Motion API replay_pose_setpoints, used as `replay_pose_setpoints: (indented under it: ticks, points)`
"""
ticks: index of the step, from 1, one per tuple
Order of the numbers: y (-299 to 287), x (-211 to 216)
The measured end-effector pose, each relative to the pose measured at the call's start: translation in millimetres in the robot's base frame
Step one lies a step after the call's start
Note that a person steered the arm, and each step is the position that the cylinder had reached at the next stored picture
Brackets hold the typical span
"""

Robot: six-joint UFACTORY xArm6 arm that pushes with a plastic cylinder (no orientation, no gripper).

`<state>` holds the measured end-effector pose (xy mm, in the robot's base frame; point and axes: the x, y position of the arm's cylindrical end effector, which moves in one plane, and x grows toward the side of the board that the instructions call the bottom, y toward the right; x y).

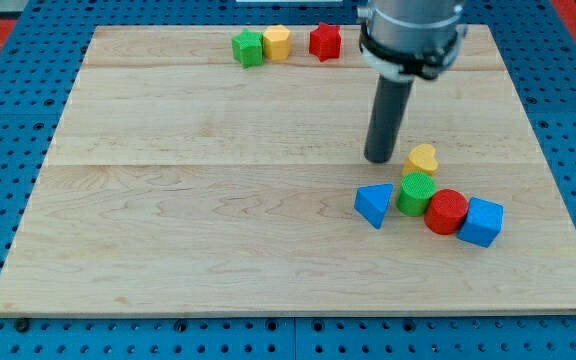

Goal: Move the heart into the red circle and the green circle

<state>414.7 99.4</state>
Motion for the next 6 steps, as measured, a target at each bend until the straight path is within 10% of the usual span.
replay_pose_setpoints:
  ticks: [6]
  points:
    - [90,79]
